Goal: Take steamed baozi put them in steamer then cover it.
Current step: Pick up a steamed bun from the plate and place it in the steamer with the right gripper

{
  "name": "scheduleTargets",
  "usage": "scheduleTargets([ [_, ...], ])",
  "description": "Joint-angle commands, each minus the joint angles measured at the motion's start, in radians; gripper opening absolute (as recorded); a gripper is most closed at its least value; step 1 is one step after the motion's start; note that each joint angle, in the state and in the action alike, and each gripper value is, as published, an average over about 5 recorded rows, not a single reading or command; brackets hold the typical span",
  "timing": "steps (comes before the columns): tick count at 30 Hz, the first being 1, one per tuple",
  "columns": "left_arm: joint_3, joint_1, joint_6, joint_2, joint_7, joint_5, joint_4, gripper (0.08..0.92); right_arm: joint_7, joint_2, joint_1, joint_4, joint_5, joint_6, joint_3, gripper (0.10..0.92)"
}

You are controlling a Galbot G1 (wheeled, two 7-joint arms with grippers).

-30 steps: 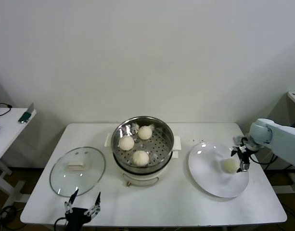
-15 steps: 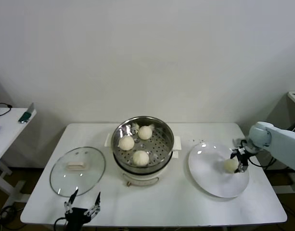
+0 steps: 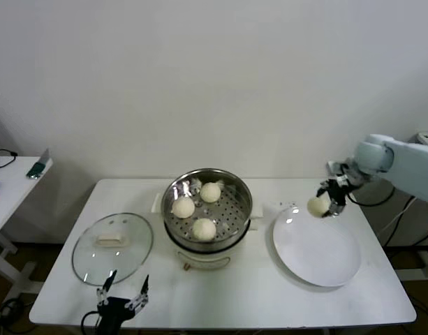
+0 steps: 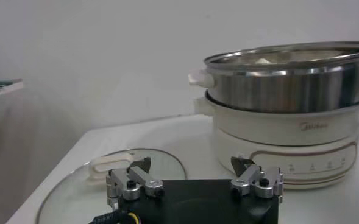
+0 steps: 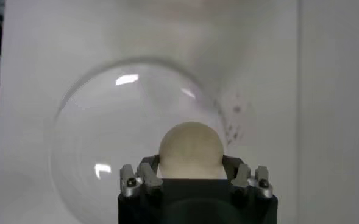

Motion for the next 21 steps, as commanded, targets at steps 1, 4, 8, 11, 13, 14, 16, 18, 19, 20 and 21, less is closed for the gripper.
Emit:
scheduleTargets([
  [1, 0.000, -0.002, 0.001, 0.010, 0.001, -0.008, -0.008, 0.823, 0.074, 0.233, 0.383, 0.258, 0.391, -0.129, -0.134, 0.696],
  [4, -0.002, -0.002, -0.001, 0.012, 0.001, -0.010, -0.012, 0.823, 0.114, 0.314, 0.334, 0.263, 0.442, -0.175, -0.077, 0.696],
  [8, -0.004, 0.002, -0.004, 0.011, 0.001, -0.010, -0.019, 0.823, 0.156, 0.407, 0.232, 0.232, 0.445, -0.207, -0.042, 0.696],
  [11, -0.008, 0.004, -0.003, 0.010, 0.001, -0.013, -0.021, 0.823, 0.176, 0.471, 0.144, 0.184, 0.415, -0.218, -0.026, 0.696],
  [13, -0.010, 0.004, -0.003, 0.009, 0.001, -0.016, -0.021, 0.823, 0.182, 0.506, 0.096, 0.144, 0.385, -0.220, -0.021, 0.696],
  [14, -0.011, 0.005, -0.003, 0.009, 0.001, -0.017, -0.020, 0.823, 0.184, 0.520, 0.076, 0.123, 0.371, -0.220, -0.022, 0.696],
  [16, -0.012, 0.005, -0.005, 0.008, 0.001, -0.018, -0.017, 0.823, 0.186, 0.540, 0.043, 0.086, 0.344, -0.219, -0.024, 0.696],
  [18, -0.013, 0.006, -0.006, 0.008, 0.001, -0.019, -0.014, 0.823, 0.187, 0.553, 0.011, 0.051, 0.318, -0.217, -0.027, 0.696],
  [19, -0.014, 0.006, -0.007, 0.008, 0.000, -0.019, -0.012, 0.823, 0.187, 0.557, -0.004, 0.037, 0.303, -0.216, -0.028, 0.696],
  [20, -0.014, 0.006, -0.008, 0.007, 0.000, -0.019, -0.010, 0.823, 0.186, 0.560, -0.018, 0.022, 0.287, -0.214, -0.030, 0.696],
  [21, -0.014, 0.005, -0.009, 0.007, 0.000, -0.019, -0.008, 0.823, 0.184, 0.562, -0.030, 0.009, 0.272, -0.211, -0.032, 0.696],
])
